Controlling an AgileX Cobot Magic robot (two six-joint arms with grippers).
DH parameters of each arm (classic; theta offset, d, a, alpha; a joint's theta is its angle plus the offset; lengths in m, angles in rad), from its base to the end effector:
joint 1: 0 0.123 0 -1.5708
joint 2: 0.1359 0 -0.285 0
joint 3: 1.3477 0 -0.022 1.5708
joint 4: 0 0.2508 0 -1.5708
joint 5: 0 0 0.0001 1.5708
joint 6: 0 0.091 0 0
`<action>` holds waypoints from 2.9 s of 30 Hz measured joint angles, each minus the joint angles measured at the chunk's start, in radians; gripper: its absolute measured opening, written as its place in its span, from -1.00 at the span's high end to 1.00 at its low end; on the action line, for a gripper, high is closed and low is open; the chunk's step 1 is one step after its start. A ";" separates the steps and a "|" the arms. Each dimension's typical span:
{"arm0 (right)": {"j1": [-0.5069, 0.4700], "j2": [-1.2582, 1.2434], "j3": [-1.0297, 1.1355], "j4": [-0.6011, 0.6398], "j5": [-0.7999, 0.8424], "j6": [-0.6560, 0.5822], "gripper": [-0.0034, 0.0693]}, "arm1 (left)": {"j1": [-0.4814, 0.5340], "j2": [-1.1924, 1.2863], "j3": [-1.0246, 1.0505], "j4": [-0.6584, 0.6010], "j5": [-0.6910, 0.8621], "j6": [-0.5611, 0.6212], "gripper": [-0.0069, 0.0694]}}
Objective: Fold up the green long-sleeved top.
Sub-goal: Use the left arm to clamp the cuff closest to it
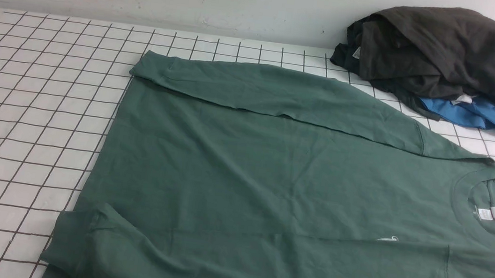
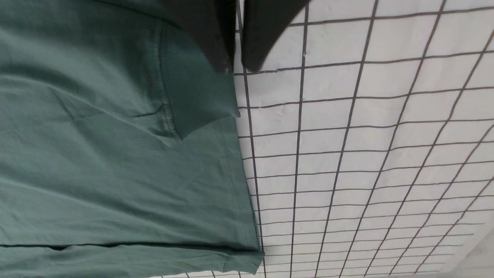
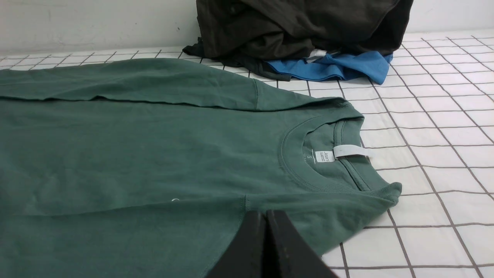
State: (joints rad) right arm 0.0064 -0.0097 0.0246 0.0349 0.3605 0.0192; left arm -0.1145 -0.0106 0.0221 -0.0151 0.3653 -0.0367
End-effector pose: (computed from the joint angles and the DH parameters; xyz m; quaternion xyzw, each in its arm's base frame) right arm 0.0530 0.0015 0.1730 0.0145 0.8011 0.0224 0.5979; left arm 0.0524 -0.0065 0.1734 0.0271 0.8013 -0.0515 0.5955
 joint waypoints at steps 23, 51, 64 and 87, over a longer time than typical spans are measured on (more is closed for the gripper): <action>0.000 0.000 0.000 0.000 0.000 0.000 0.94 | 0.000 0.000 0.000 0.001 0.000 0.003 0.78; 0.000 0.007 -0.051 0.067 -0.832 0.271 0.94 | 0.000 0.009 -0.063 0.006 -0.781 -0.104 0.79; 0.008 0.558 -0.586 -0.436 0.044 0.321 0.94 | 0.000 0.784 -0.632 -0.044 -0.020 0.011 0.84; 0.240 0.989 -0.607 0.190 0.313 -0.305 0.94 | -0.001 1.540 -0.839 -0.131 0.264 0.100 -0.18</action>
State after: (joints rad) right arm 0.2462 0.9790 -0.5822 0.2247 0.6732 -0.2858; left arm -0.1154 1.5290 -0.8174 -0.1466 0.6289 0.0633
